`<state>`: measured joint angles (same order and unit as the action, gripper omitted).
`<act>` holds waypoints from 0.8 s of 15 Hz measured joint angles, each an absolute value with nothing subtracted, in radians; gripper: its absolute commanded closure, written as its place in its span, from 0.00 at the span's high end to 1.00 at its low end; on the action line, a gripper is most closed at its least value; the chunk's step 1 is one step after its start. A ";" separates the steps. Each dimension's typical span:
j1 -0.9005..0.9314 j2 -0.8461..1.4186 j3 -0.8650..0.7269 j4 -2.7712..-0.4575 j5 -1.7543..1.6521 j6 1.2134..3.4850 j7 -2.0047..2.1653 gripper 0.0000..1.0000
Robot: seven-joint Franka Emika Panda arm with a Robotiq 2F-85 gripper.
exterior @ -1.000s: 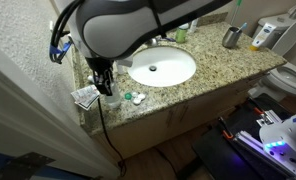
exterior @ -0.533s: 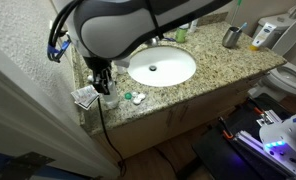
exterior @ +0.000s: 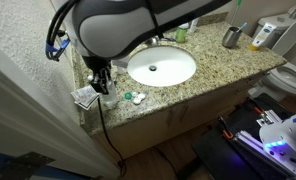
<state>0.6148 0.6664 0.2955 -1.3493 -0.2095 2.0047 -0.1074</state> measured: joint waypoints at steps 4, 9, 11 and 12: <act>0.615 0.668 0.295 -1.349 -0.209 2.000 -0.103 0.37; 0.615 0.669 0.295 -1.349 -0.207 2.000 -0.085 0.37; 0.615 0.669 0.295 -1.349 -0.202 1.997 -0.073 0.37; 0.615 0.670 0.295 -1.349 -0.199 1.996 -0.068 0.37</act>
<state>0.6150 0.6697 0.2952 -1.3495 -0.1986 1.9956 -0.0678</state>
